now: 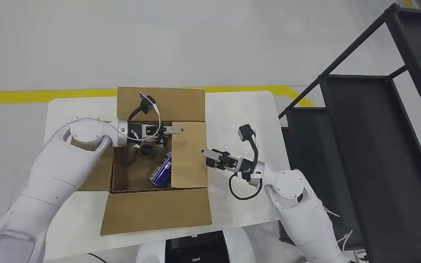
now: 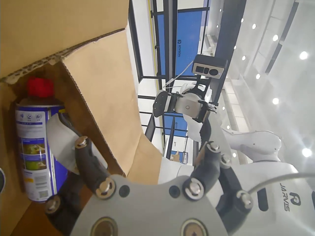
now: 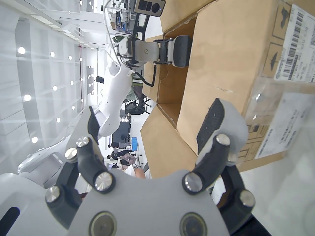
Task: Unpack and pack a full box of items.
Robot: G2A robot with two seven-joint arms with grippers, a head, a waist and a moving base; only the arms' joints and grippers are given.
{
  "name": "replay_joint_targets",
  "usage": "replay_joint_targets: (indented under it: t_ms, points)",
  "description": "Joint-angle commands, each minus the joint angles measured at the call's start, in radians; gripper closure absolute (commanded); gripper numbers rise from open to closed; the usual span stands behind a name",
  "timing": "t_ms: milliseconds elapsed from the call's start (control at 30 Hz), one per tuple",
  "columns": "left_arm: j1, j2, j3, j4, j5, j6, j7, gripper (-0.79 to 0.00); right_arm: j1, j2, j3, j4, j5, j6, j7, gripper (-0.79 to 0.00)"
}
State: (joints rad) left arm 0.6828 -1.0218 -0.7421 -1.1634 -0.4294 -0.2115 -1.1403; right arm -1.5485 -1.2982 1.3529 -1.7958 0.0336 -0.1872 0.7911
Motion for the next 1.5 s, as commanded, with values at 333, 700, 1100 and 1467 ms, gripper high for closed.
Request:
replay_joint_targets:
  t_ms: [333, 700, 1100, 1467]
  points:
    - [-0.008, -0.024, 0.026, 0.038, -0.004, -0.081, 0.006, -0.785, -0.001, 0.013, -0.009, -0.018, -0.004, 0.010, -0.005, -0.785]
    - [0.025, -0.019, 0.010, 0.004, 0.011, -0.096, 0.041, -0.785, 0.042, 0.018, -0.055, -0.026, -0.023, 0.047, -0.017, -0.785]
    - [0.111, -0.008, -0.055, -0.044, -0.031, -0.232, 0.034, -0.785, 0.040, 0.028, -0.078, -0.048, -0.039, 0.062, -0.034, -0.785]
    - [0.119, -0.002, -0.101, -0.147, -0.095, -0.238, -0.082, -0.785, -0.040, 0.049, -0.057, -0.165, -0.054, 0.016, 0.023, -0.785]
